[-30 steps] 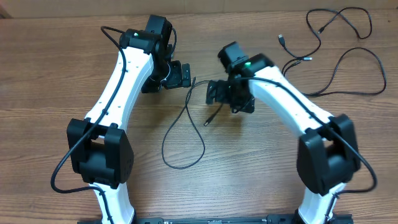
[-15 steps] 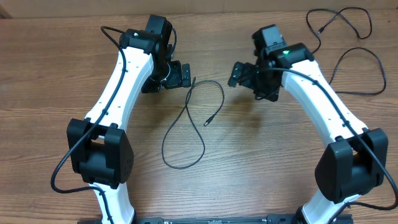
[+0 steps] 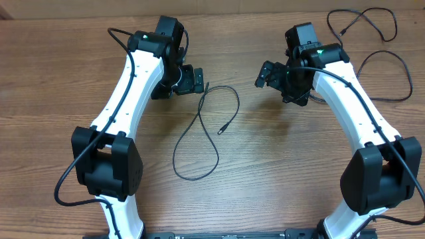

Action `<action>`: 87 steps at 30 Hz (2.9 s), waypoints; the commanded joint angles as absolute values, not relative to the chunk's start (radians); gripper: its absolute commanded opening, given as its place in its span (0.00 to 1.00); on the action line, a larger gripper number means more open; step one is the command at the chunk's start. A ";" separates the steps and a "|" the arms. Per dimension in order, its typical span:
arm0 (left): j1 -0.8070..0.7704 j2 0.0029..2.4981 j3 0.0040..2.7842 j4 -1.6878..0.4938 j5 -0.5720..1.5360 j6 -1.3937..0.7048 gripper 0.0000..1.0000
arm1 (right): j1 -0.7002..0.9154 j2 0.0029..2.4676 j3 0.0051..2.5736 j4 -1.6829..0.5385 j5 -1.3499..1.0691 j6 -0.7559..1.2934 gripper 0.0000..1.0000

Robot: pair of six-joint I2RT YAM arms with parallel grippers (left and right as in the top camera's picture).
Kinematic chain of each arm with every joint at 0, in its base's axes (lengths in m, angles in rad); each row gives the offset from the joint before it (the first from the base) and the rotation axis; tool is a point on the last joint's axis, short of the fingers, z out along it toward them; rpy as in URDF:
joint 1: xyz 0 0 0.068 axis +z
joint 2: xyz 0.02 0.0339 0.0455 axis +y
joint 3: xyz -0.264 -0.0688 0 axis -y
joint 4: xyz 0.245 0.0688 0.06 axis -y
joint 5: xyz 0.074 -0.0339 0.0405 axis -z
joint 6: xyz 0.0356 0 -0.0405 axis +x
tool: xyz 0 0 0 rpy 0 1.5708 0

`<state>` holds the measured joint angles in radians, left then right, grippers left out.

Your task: Untangle cables

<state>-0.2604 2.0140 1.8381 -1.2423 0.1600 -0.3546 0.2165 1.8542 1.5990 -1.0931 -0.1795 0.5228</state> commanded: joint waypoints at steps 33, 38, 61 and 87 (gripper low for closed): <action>-0.262 1.986 1.860 -1.245 0.153 -0.325 0.99 | 0.308 1.831 1.623 -1.076 -0.191 0.519 1.00; -0.262 1.986 1.860 -1.245 0.153 -0.325 0.99 | 0.308 1.831 1.623 -1.077 -0.215 0.519 1.00; -0.218 1.986 1.860 -1.324 0.180 -0.648 0.99 | 0.327 1.940 1.622 -0.929 -0.218 0.526 0.96; 0.019 1.986 1.860 -1.439 0.093 -0.699 1.00 | 0.697 2.137 1.622 -0.781 0.053 0.525 0.80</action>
<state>0.0177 2.0140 1.8389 -1.4368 0.1146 -0.6861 0.6651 2.1174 1.5990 -0.7959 -0.0532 0.5240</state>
